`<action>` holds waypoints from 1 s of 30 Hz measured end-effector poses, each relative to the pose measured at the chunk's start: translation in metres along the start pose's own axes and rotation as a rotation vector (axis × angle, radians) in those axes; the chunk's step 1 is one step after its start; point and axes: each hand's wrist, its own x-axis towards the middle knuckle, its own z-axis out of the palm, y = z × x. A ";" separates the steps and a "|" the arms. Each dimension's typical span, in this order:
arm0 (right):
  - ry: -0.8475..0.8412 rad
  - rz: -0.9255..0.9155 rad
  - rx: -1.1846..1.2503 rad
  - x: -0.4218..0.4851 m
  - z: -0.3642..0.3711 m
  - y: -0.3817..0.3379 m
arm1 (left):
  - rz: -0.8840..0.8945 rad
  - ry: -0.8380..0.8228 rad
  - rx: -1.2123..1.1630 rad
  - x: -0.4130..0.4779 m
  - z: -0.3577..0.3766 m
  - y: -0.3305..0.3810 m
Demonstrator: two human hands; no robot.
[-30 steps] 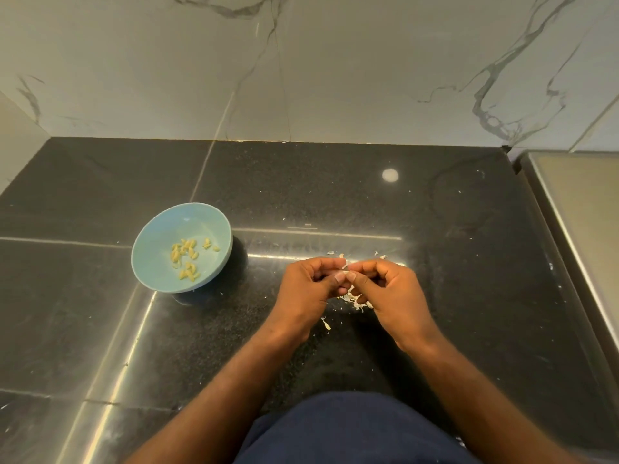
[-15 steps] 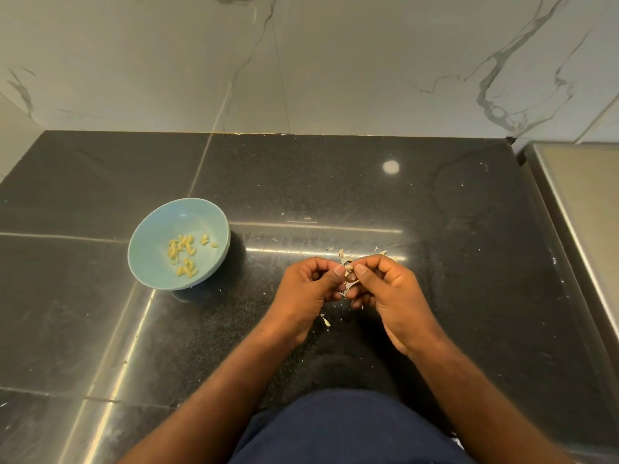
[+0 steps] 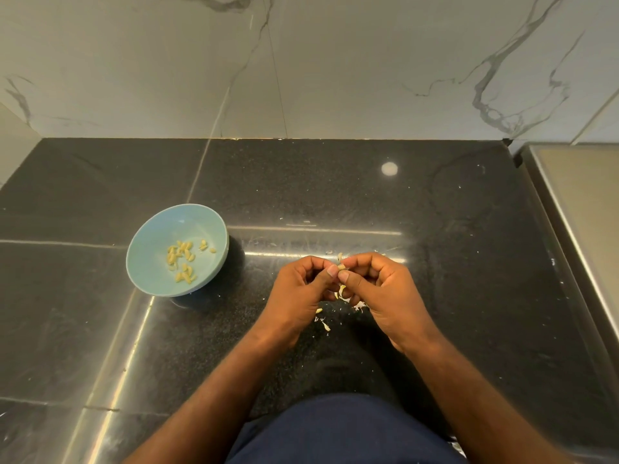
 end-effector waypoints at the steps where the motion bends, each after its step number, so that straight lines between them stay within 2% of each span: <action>1: -0.006 -0.013 -0.045 0.001 0.001 0.000 | 0.007 0.000 0.030 0.000 -0.002 0.000; 5: -0.021 -0.051 -0.195 0.000 0.000 0.001 | 0.055 -0.020 0.190 0.002 -0.005 -0.001; 8: -0.049 -0.028 -0.234 -0.003 -0.002 0.001 | 0.055 -0.040 0.222 0.001 -0.001 -0.002; 12: 0.103 -0.016 -0.282 -0.002 -0.012 0.003 | 0.030 -0.046 0.203 0.004 0.001 -0.002; 16: -0.145 0.049 -0.364 -0.001 -0.018 -0.001 | 0.041 -0.059 0.269 0.006 0.003 -0.002; 20: -0.122 -0.138 -0.565 -0.001 -0.011 -0.006 | 0.068 -0.069 0.334 0.005 0.005 0.000; 22: -0.126 -0.156 -0.587 -0.002 -0.008 -0.006 | 0.121 -0.074 0.399 0.005 0.006 0.002; 24: -0.153 -0.054 -0.501 -0.004 -0.006 -0.009 | 0.231 -0.115 0.520 0.005 0.005 0.003; 27: -0.211 0.193 -0.218 -0.010 -0.006 -0.016 | 0.424 -0.198 0.772 0.007 -0.001 0.004; 30: -0.267 0.335 -0.002 -0.016 -0.009 -0.021 | 0.504 -0.278 0.869 0.011 -0.005 0.008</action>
